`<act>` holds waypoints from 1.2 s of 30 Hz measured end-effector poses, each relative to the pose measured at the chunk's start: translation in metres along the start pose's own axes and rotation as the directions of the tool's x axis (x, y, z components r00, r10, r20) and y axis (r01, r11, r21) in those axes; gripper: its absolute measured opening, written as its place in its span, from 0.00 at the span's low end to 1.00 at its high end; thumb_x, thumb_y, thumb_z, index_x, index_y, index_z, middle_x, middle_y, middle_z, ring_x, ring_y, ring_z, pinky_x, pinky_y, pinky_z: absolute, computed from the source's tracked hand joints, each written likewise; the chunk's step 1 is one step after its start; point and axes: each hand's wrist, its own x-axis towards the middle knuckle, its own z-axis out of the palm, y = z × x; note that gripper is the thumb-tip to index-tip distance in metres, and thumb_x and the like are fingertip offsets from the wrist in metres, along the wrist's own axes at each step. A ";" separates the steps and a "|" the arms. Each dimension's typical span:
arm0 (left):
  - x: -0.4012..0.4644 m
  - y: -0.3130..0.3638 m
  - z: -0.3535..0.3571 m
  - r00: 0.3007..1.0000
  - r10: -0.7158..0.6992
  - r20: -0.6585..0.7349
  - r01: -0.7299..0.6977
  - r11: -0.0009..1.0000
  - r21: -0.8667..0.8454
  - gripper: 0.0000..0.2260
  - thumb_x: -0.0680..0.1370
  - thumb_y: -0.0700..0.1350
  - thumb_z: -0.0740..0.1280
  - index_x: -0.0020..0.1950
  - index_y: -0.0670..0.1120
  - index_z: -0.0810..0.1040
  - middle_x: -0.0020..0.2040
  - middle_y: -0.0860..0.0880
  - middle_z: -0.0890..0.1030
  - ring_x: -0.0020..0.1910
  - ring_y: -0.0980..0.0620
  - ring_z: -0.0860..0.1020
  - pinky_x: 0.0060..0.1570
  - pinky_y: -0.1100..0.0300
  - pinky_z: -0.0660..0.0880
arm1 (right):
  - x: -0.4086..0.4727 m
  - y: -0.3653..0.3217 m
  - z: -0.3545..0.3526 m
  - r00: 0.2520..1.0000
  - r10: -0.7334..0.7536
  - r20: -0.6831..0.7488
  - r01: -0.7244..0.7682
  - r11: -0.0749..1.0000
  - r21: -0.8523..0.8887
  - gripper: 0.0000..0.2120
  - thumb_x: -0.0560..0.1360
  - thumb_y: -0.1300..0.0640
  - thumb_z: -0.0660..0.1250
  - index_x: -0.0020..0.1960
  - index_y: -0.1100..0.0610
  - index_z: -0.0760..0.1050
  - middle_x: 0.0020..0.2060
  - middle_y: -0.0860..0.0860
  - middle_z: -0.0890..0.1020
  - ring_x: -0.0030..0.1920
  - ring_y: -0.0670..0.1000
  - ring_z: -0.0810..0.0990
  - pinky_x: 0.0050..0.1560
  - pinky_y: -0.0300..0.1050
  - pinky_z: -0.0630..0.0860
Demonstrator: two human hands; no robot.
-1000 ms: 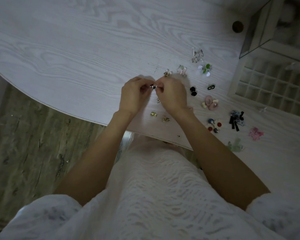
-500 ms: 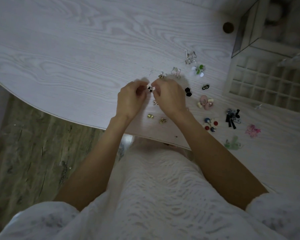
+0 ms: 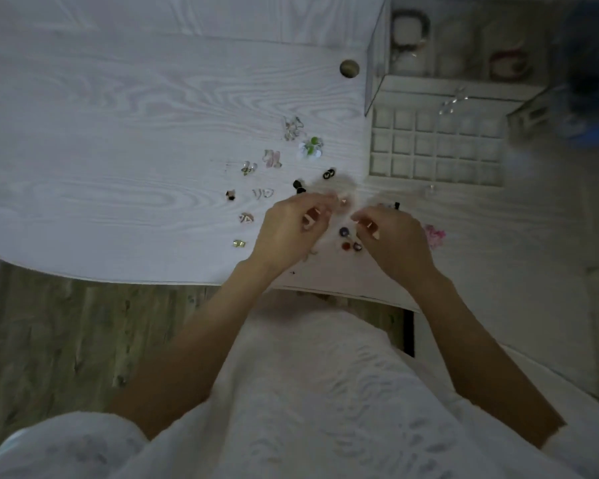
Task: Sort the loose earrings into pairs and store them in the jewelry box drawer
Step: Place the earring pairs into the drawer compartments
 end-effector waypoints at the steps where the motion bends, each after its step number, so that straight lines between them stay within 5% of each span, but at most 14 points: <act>1: 0.007 0.009 0.015 0.999 0.027 0.041 -0.028 0.999 0.031 0.09 0.76 0.41 0.66 0.54 0.48 0.80 0.46 0.52 0.81 0.40 0.57 0.78 0.42 0.60 0.77 | -0.009 0.018 -0.009 0.998 0.049 -0.041 -0.049 0.999 0.020 0.08 0.75 0.60 0.65 0.52 0.55 0.79 0.45 0.53 0.83 0.44 0.53 0.80 0.42 0.44 0.74; 6: 0.034 0.036 0.072 0.980 0.117 0.158 -0.154 0.958 0.243 0.13 0.75 0.41 0.67 0.59 0.44 0.77 0.52 0.43 0.80 0.50 0.43 0.77 0.49 0.52 0.74 | -0.034 0.081 -0.026 0.952 0.285 -0.110 -0.280 0.958 0.058 0.09 0.74 0.62 0.66 0.54 0.56 0.78 0.47 0.55 0.80 0.44 0.54 0.79 0.43 0.41 0.70; 11: 0.043 0.063 0.126 0.941 0.178 0.286 -0.287 0.869 0.402 0.16 0.71 0.41 0.70 0.59 0.43 0.78 0.55 0.41 0.79 0.55 0.40 0.74 0.54 0.51 0.70 | -0.038 0.117 -0.025 0.925 0.377 -0.040 -0.375 0.925 0.052 0.19 0.71 0.56 0.71 0.61 0.57 0.73 0.55 0.58 0.74 0.49 0.59 0.77 0.48 0.48 0.72; 15: 0.047 0.076 0.160 0.944 0.105 0.314 -0.296 0.692 0.658 0.14 0.61 0.47 0.77 0.45 0.48 0.82 0.41 0.46 0.82 0.44 0.44 0.79 0.44 0.56 0.74 | -0.035 0.124 -0.022 0.933 0.354 -0.067 -0.343 0.930 0.135 0.17 0.71 0.53 0.71 0.57 0.58 0.76 0.51 0.58 0.77 0.48 0.58 0.77 0.44 0.44 0.68; 17: 0.049 0.078 0.168 0.954 0.065 0.291 -0.261 0.654 0.710 0.12 0.63 0.47 0.76 0.45 0.48 0.81 0.41 0.47 0.81 0.44 0.46 0.78 0.44 0.57 0.73 | -0.033 0.125 -0.021 0.938 0.341 -0.068 -0.329 0.933 0.147 0.14 0.72 0.53 0.70 0.54 0.59 0.76 0.48 0.58 0.78 0.47 0.58 0.77 0.42 0.43 0.66; 21: 0.053 0.075 0.178 0.961 -0.031 0.274 -0.164 0.735 0.658 0.09 0.76 0.40 0.65 0.56 0.42 0.76 0.51 0.43 0.79 0.55 0.44 0.74 0.50 0.54 0.71 | -0.029 0.131 -0.020 0.941 0.336 -0.034 -0.329 0.935 0.132 0.10 0.72 0.54 0.70 0.48 0.59 0.76 0.46 0.58 0.79 0.46 0.59 0.77 0.41 0.47 0.68; 36: 0.039 0.076 0.163 0.981 0.082 0.178 -0.140 0.929 0.342 0.07 0.75 0.42 0.67 0.48 0.43 0.83 0.42 0.41 0.83 0.42 0.42 0.80 0.41 0.54 0.72 | -0.038 0.136 -0.015 0.977 0.203 -0.067 -0.185 0.961 0.208 0.05 0.75 0.61 0.65 0.48 0.62 0.72 0.45 0.59 0.78 0.46 0.60 0.76 0.43 0.48 0.69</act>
